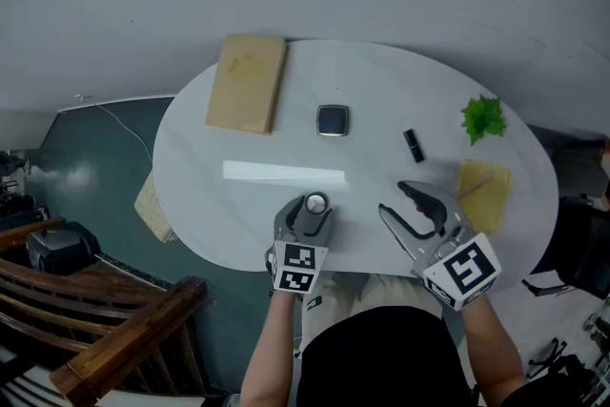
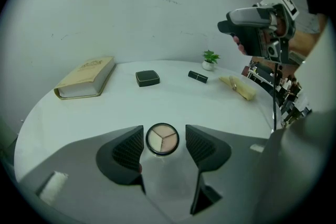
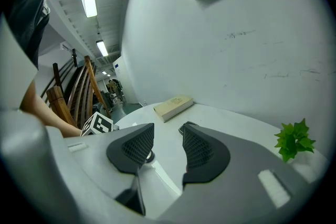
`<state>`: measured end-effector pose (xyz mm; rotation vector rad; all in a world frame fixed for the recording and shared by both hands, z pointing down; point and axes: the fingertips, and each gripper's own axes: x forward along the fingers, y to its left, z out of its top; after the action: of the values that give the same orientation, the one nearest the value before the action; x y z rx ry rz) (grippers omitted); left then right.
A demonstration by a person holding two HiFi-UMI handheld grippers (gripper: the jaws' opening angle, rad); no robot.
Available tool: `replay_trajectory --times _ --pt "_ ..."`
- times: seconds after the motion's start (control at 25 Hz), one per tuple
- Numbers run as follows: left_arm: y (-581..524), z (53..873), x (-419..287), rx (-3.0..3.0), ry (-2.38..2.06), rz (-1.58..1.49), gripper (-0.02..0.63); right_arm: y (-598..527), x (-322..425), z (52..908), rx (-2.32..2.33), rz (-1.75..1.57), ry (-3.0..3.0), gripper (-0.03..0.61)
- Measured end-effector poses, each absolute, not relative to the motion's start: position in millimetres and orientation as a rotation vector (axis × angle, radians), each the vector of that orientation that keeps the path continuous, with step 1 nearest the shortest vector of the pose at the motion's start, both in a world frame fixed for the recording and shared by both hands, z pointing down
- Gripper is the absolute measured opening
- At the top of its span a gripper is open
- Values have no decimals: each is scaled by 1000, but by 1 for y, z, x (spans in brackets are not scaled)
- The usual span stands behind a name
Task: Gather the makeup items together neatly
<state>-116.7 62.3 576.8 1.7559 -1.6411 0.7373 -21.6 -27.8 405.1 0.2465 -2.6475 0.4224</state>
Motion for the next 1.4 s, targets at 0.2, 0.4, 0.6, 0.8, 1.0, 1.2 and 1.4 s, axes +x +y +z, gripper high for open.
replay_trajectory --times 0.2,0.4,0.6,0.8,1.0,1.2,1.4 --pt "63 582 -118 1768 -1623 746 238 -27 -22 408 263 421 -2633 156" --pt "67 591 -120 1769 -1603 774 222 -26 -21 408 267 425 -2631 156" --pt "65 590 -119 1769 -1608 767 209 -25 -18 410 277 431 -2628 156" --pt "62 587 -117 1772 -1594 778 207 -24 -15 412 287 439 -2625 156" --pt "54 579 -114 1803 -1585 781 207 -24 -10 417 303 444 -2617 156" --pt "33 569 -105 1860 -1570 774 207 -26 -3 422 364 504 -2596 156" --pt "13 575 -90 1945 -1531 806 207 -31 9 424 421 477 -2607 156"
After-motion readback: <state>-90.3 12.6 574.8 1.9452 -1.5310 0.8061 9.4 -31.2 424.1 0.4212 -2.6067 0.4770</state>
